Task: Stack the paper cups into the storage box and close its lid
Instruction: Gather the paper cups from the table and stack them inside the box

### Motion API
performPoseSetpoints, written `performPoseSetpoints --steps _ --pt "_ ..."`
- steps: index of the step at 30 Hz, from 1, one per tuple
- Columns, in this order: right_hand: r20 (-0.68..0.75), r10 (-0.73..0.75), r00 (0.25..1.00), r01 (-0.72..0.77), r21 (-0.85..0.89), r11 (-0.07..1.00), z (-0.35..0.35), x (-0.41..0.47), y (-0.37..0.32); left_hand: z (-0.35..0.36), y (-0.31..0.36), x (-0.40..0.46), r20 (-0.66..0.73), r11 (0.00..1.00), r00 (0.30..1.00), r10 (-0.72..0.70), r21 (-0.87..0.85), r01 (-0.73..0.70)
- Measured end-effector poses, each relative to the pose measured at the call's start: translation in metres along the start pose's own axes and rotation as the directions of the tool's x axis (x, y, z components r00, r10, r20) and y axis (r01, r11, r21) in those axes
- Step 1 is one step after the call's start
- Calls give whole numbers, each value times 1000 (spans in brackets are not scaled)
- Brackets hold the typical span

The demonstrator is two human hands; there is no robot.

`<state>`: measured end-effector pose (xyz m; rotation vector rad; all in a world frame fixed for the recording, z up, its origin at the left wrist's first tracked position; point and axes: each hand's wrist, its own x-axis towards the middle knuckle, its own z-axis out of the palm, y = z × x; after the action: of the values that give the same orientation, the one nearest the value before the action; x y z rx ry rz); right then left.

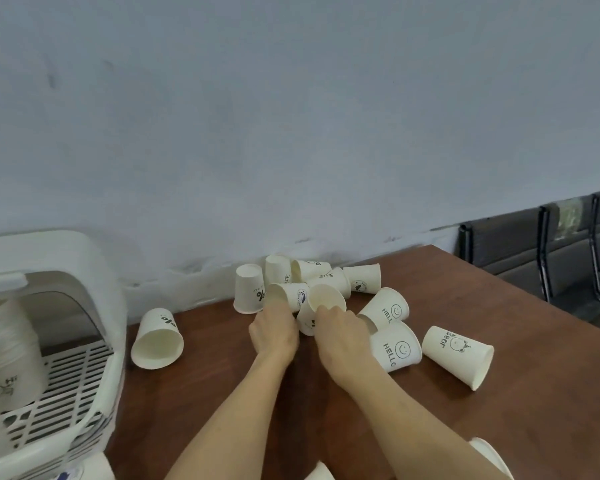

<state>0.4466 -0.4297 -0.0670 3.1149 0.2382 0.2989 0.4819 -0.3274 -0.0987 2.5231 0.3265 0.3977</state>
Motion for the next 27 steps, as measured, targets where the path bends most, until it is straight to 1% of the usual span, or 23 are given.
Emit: performPoseSetpoints --steps 2,4,8,13,16,21,25,27 --pt "-7 1 1000 -1 9 1000 -1 -3 -1 -9 -1 0 -33 1000 999 25 -2 -25" --pt "-7 8 1000 -8 28 1000 -2 -8 -3 -21 -5 0 -40 999 998 43 31 -42" --pt "5 8 1000 -8 70 997 -12 -20 -17 -57 -12 -6 -24 990 998 55 130 -51" --pt "-29 -27 999 30 104 994 -37 -38 -38 -106 -24 -24 27 975 990 135 172 -138" --pt "-48 -51 998 57 128 990 -54 -49 -51 -133 -32 -34 29 971 990 141 191 -143" --pt "-70 -105 992 116 174 978 -88 -67 -72 -177 -48 -55 -42 971 987 157 189 -147" --pt "-130 -165 978 187 185 965 -116 -79 -90 -213 -58 -70 -113 972 976 187 164 -167" --pt "-158 -178 971 207 189 960 -126 -81 -101 -233 -64 -77 -139 970 972 187 182 -160"
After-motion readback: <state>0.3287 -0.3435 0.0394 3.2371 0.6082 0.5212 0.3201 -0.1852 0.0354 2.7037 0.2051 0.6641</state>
